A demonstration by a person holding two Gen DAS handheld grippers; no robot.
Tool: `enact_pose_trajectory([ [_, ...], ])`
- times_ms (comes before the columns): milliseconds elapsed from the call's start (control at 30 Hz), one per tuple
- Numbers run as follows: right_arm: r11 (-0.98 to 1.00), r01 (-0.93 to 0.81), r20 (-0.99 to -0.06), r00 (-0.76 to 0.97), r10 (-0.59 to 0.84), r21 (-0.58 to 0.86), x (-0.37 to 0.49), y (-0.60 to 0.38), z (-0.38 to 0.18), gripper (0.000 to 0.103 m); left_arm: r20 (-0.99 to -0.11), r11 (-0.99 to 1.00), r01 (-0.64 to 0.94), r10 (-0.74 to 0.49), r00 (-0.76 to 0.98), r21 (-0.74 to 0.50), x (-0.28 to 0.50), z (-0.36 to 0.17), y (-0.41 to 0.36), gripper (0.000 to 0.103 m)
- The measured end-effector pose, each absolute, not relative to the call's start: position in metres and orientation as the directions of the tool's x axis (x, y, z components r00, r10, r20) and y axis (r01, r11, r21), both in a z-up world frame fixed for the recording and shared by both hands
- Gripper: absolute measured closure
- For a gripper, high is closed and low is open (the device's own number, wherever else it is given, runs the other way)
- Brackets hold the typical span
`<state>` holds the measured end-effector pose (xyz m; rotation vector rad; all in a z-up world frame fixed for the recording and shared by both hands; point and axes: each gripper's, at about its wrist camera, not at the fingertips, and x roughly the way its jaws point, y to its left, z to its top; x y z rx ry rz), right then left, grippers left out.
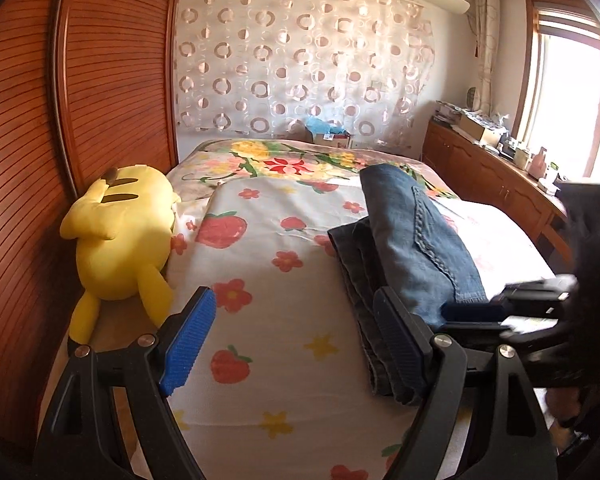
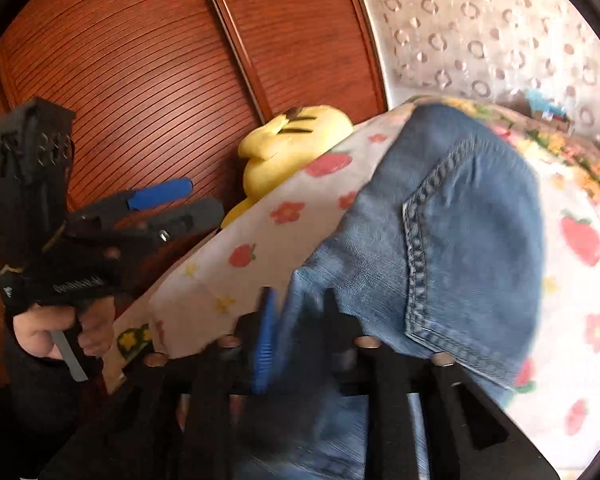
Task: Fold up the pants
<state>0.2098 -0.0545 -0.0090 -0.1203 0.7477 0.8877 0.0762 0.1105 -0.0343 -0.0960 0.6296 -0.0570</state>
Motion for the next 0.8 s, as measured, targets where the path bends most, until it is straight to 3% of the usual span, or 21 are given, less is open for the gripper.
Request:
enact_pose_trajectory([
  [200, 0.702, -0.703, -0.586, 0.523, 0.619, 0.115, 0.199, -0.092, 0.014, 0.062, -0.581, 0.994, 0.063, -0.106, 0.807, -0.094, 0.08, -0.03, 0.092, 0.021],
  [400, 0.792, -0.611, -0.597, 0.63, 0.497, 0.015, 0.234, -0.114, 0.006, 0.052, -0.612, 0.989, 0.137, -0.14, 0.778, -0.052, 0.111, -0.033, 0.062, 0.021],
  [800, 0.772, -0.635, -0.696, 0.549, 0.464, 0.014, 0.321, -0.073, -0.008, 0.04, -0.698, 0.986, 0.164, -0.146, 0.701, -0.042, 0.189, -0.055, 0.04, 0.021],
])
